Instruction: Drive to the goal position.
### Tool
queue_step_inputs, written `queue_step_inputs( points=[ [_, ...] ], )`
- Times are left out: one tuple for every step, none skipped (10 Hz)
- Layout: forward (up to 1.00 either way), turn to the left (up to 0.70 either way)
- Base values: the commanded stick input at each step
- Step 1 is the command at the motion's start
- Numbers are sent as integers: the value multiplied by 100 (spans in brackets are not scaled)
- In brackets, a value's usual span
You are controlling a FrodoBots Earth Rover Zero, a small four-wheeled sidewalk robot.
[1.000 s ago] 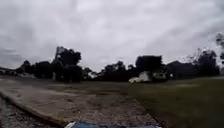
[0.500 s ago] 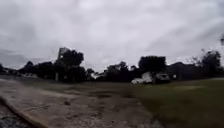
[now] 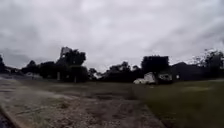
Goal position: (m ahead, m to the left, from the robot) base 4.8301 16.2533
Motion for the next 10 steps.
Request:
queue_step_inputs(
  points=[
    [50,0],
    [50,0],
    [50,0],
    [50,0],
    [50,0],
    [50,0],
    [50,0],
    [50,3],
    [50,4],
    [50,12]
  ],
)
